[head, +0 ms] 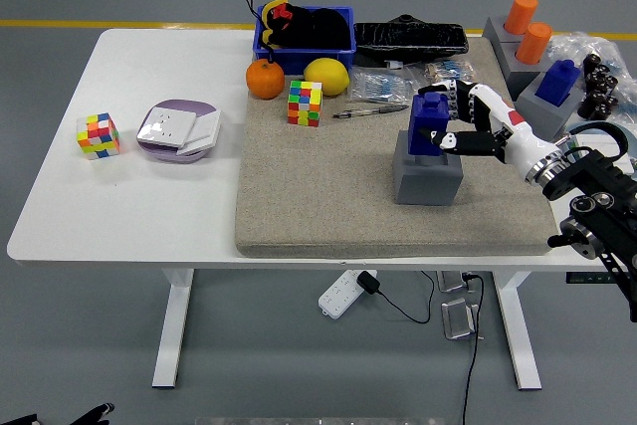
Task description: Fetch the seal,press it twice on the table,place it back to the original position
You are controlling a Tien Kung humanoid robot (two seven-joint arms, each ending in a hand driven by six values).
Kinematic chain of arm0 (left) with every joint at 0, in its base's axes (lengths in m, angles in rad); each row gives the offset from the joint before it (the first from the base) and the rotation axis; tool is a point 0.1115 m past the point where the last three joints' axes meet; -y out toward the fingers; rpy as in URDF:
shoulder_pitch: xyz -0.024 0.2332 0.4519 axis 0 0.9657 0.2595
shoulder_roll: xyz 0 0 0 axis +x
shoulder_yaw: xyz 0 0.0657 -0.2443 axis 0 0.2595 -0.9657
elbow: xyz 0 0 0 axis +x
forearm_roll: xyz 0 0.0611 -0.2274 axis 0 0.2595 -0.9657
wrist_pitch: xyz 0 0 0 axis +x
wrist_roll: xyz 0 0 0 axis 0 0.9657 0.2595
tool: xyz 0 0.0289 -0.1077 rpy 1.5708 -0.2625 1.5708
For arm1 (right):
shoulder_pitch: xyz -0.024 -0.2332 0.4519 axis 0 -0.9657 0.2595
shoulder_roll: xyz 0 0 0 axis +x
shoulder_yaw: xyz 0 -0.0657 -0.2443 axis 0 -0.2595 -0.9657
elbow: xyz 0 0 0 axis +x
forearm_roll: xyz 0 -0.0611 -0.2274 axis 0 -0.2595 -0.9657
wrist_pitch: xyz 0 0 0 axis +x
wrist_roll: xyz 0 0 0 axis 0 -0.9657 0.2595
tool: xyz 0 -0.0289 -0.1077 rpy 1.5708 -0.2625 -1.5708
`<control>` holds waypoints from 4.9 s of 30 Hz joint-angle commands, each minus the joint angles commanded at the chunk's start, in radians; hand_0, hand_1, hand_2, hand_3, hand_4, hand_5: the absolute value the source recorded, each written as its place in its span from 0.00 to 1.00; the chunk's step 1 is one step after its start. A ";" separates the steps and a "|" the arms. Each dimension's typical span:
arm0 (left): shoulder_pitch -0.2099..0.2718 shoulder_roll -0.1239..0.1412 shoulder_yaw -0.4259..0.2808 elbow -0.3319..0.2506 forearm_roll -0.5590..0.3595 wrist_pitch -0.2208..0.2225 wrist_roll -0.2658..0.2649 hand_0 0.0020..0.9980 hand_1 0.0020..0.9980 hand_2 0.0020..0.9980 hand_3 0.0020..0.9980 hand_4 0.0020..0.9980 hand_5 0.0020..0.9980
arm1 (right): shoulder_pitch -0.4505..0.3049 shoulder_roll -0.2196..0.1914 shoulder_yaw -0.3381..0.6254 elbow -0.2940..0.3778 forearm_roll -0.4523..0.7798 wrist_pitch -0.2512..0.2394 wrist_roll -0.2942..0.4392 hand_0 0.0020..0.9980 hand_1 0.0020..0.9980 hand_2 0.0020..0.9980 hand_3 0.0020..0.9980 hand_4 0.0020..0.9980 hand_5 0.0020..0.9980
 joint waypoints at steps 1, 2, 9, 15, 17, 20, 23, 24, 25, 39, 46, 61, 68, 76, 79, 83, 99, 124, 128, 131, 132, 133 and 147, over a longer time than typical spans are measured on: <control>0.000 0.000 0.000 0.000 0.000 0.000 0.000 0.81 0.79 0.77 0.80 0.70 0.42 | 0.001 0.000 -0.004 -0.004 0.000 0.000 0.001 0.49 0.38 0.37 0.33 0.62 0.00; 0.000 0.000 0.000 0.000 0.000 0.000 0.000 0.81 0.79 0.77 0.80 0.70 0.42 | 0.003 0.000 -0.008 -0.007 0.001 -0.001 0.002 0.49 0.38 0.37 0.33 0.62 0.00; 0.000 0.000 -0.001 -0.001 0.002 -0.001 -0.001 0.81 0.79 0.77 0.80 0.70 0.42 | 0.013 0.001 -0.031 -0.034 0.003 -0.005 0.010 0.49 0.38 0.37 0.33 0.62 0.00; -0.001 -0.001 0.000 -0.001 0.003 -0.002 0.000 0.81 0.79 0.77 0.80 0.70 0.42 | 0.025 0.000 -0.050 -0.052 0.006 -0.009 0.017 0.49 0.38 0.37 0.33 0.62 0.00; -0.002 0.000 0.000 -0.001 0.003 -0.002 0.000 0.81 0.79 0.77 0.80 0.70 0.42 | 0.029 -0.001 -0.055 -0.055 0.005 -0.009 0.019 0.49 0.38 0.37 0.33 0.62 0.00; -0.003 0.000 0.000 -0.001 0.003 -0.002 -0.001 0.82 0.79 0.77 0.80 0.70 0.42 | 0.036 -0.004 -0.067 -0.063 0.001 -0.011 0.023 0.49 0.37 0.37 0.33 0.62 0.00; -0.003 0.000 0.000 -0.001 0.003 -0.003 0.000 0.82 0.79 0.77 0.80 0.70 0.42 | 0.043 -0.004 -0.074 -0.073 0.001 -0.011 0.025 0.49 0.37 0.37 0.33 0.62 0.00; -0.002 0.000 0.000 -0.001 0.003 -0.003 0.000 0.82 0.79 0.77 0.80 0.70 0.42 | 0.044 -0.004 -0.076 -0.074 0.000 -0.011 0.025 0.49 0.37 0.37 0.33 0.62 0.00; -0.002 0.000 0.000 -0.001 0.003 -0.003 0.000 0.82 0.79 0.77 0.80 0.70 0.42 | 0.044 -0.004 -0.077 -0.075 0.000 -0.011 0.025 0.49 0.37 0.37 0.33 0.62 0.00; -0.005 -0.001 0.000 -0.002 0.005 -0.004 -0.002 0.81 0.79 0.77 0.80 0.70 0.43 | 0.057 0.003 -0.095 -0.092 0.000 -0.015 0.034 0.49 0.37 0.37 0.33 0.62 0.00; -0.004 0.000 0.000 -0.001 0.005 -0.004 0.000 0.82 0.79 0.77 0.80 0.70 0.43 | 0.061 -0.006 -0.114 -0.095 0.004 -0.016 0.037 0.49 0.37 0.37 0.33 0.62 0.00; -0.006 -0.001 -0.003 -0.003 0.008 -0.005 -0.002 0.81 0.79 0.77 0.81 0.70 0.43 | 0.065 -0.016 -0.119 -0.110 -0.005 -0.020 0.045 0.49 0.37 0.37 0.32 0.62 0.00; -0.005 -0.001 0.000 -0.002 0.006 -0.007 0.001 0.82 0.79 0.77 0.81 0.71 0.43 | 0.068 -0.012 -0.128 -0.121 -0.014 -0.024 0.053 0.49 0.37 0.37 0.32 0.62 0.00; -0.006 -0.002 0.000 -0.002 0.007 -0.008 0.000 0.82 0.79 0.77 0.81 0.71 0.43 | 0.068 -0.006 -0.137 -0.127 -0.009 -0.027 0.056 0.49 0.37 0.37 0.32 0.62 0.00; -0.007 -0.002 0.000 -0.002 0.008 -0.008 -0.001 0.82 0.79 0.77 0.81 0.71 0.43 | 0.069 -0.002 -0.140 -0.129 -0.009 -0.028 0.058 0.49 0.37 0.37 0.32 0.62 0.00; -0.007 -0.002 0.000 -0.003 0.008 -0.008 -0.002 0.81 0.79 0.77 0.81 0.71 0.43 | 0.068 -0.001 -0.143 -0.133 -0.006 -0.030 0.059 0.49 0.37 0.37 0.32 0.62 0.00; -0.008 -0.002 0.000 -0.003 0.008 -0.007 -0.002 0.81 0.79 0.77 0.81 0.71 0.43 | 0.070 0.022 -0.137 -0.137 0.002 -0.038 0.065 0.50 0.38 0.38 0.34 0.63 0.00; -0.007 -0.004 -0.002 -0.002 0.009 -0.007 -0.002 0.82 0.79 0.77 0.81 0.71 0.43 | 0.054 0.012 -0.126 -0.148 -0.002 -0.039 0.061 0.52 0.41 0.41 0.38 0.67 0.00; -0.005 -0.004 0.000 -0.002 0.006 -0.008 -0.002 0.82 0.79 0.77 0.81 0.71 0.43 | 0.051 0.014 -0.122 -0.147 -0.001 -0.039 0.060 0.58 0.46 0.47 0.46 0.64 0.00; -0.005 -0.004 0.000 -0.002 0.006 -0.008 -0.002 0.82 0.79 0.77 0.81 0.71 0.43 | 0.049 0.016 -0.119 -0.145 0.001 -0.040 0.060 0.58 0.46 0.47 0.46 0.64 0.00; -0.005 -0.004 0.000 -0.002 0.006 -0.008 -0.002 0.82 0.79 0.77 0.81 0.71 0.43 | 0.048 0.017 -0.116 -0.144 0.001 -0.040 0.060 0.58 0.46 0.47 0.46 0.64 0.00; -0.005 -0.004 0.000 -0.002 0.006 -0.008 -0.002 0.82 0.79 0.77 0.81 0.71 0.43 | 0.047 0.018 -0.115 -0.143 0.000 -0.040 0.060 0.58 0.46 0.47 0.46 0.64 0.00; -0.005 -0.004 0.000 -0.002 0.005 -0.009 -0.003 0.82 0.79 0.77 0.81 0.71 0.43 | 0.037 0.023 -0.090 -0.145 -0.009 -0.038 0.052 0.67 0.65 0.61 0.62 0.82 0.00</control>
